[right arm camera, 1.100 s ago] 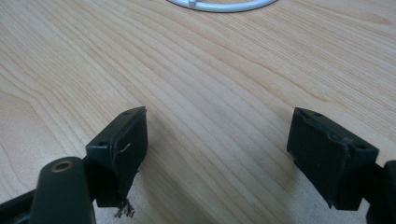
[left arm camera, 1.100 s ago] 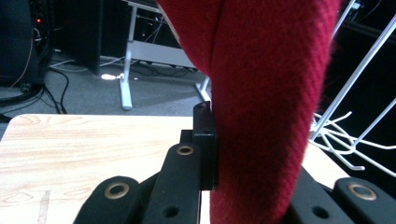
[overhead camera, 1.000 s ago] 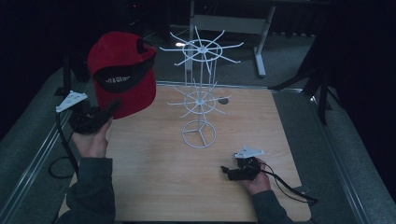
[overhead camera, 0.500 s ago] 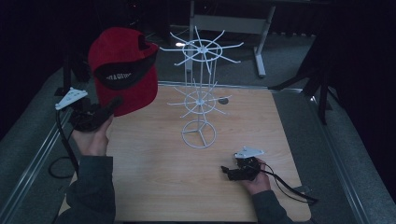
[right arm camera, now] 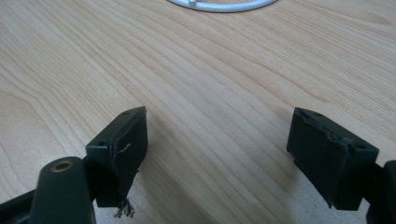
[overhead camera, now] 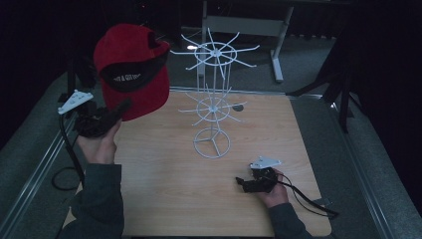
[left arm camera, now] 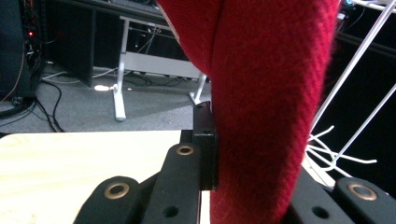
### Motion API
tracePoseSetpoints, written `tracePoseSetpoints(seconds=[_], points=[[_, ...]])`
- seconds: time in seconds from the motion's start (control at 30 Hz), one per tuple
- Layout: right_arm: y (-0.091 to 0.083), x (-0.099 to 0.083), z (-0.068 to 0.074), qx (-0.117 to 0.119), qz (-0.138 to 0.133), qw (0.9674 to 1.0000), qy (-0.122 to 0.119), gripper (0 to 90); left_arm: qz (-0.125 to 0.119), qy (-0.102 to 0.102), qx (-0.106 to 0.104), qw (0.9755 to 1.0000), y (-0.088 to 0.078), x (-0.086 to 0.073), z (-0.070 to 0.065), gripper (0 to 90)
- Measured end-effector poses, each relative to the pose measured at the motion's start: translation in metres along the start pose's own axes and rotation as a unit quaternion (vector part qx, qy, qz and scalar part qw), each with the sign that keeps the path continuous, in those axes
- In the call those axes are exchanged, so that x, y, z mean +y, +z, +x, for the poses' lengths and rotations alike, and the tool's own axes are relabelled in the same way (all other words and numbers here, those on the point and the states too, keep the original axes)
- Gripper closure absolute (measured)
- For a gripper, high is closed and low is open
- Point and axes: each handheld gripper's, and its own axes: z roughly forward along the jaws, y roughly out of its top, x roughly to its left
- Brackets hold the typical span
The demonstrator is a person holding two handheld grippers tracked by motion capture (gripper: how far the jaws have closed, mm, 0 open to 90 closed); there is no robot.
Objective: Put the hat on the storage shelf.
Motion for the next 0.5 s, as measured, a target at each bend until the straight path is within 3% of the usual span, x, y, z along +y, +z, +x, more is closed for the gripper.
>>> tracePoseSetpoints(seconds=[0.5], points=[[0.0000,0.0000,0.0000,0.000,0.000,1.0000,0.000,20.1,-0.010,0.005,-0.013,0.9999,-0.0043,0.0032,-0.0098,85.3]])
